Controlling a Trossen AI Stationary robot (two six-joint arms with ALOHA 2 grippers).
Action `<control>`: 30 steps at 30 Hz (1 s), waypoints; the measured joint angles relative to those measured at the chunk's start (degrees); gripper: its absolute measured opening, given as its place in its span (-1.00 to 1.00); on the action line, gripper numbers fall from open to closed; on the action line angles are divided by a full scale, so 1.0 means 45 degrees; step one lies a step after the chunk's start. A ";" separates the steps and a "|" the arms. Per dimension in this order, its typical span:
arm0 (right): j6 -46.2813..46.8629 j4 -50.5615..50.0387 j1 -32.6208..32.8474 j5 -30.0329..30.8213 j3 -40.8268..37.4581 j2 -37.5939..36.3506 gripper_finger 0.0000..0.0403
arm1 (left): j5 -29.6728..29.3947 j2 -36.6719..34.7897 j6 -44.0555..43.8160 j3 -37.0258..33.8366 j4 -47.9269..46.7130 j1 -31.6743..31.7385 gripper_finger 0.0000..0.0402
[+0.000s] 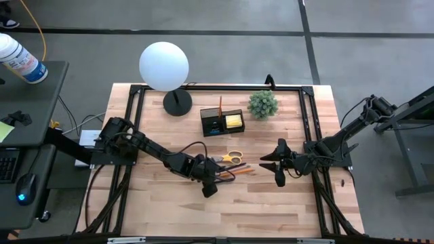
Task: Pick and place office supplies into organizer
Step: Put the orange pencil into the desk organizer
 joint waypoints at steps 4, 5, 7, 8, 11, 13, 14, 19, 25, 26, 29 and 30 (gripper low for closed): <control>-0.0004 0.0000 0.0000 0.0000 0.0000 0.0000 -0.38 | -0.0003 0.0000 -0.0014 0.0000 0.0010 -0.0010 -0.64; -0.0021 0.0000 0.0000 0.0005 0.0000 0.0000 -0.38 | -0.0003 0.0000 0.0004 0.0000 0.0010 -0.0005 -0.64; -0.0088 0.0000 0.0003 0.0005 0.0000 0.0000 -0.38 | -0.0003 0.0000 0.0114 0.0000 0.0010 -0.0005 -0.64; -0.0093 0.0000 0.0000 0.0005 0.0000 0.0000 -0.38 | -0.0003 0.0000 0.0210 0.0000 0.0012 -0.0006 -0.64; -0.0094 0.0000 0.0002 0.0005 0.0000 0.0000 -0.38 | -0.0003 0.0000 0.0381 0.0000 0.0010 -0.0010 -0.64; -0.0094 0.0000 0.0002 0.0005 0.0000 0.0000 -0.38 | -0.0007 0.0000 0.0404 0.0000 0.0010 -0.0009 -0.64; -0.0094 0.0000 0.0000 0.0005 0.0000 0.0000 -0.38 | -0.0003 0.0000 0.0404 0.0000 0.0014 -0.0005 -0.64; -0.0094 0.0000 0.0000 0.0005 0.0000 0.0000 -0.38 | -0.0144 0.0000 0.0409 0.0000 0.0022 -0.0005 -0.64; -0.0094 0.0000 0.0000 0.0005 0.0000 0.0000 -0.38 | -0.0149 0.0000 0.0647 0.0000 0.0131 0.0000 -0.64; -0.0095 0.0000 0.0000 0.0005 0.0000 0.0000 -0.38 | -0.0149 0.0005 0.0647 0.0000 0.0127 0.0000 -0.64; -0.0094 0.0000 0.0003 0.0005 0.0000 0.0000 -0.38 | -0.0153 0.0005 0.0780 0.0000 0.0126 0.0000 -0.64; -0.0094 0.0000 0.0001 0.0005 0.0000 0.0000 -0.38 | -0.0145 0.0005 0.0863 0.0000 0.0126 0.0000 -0.64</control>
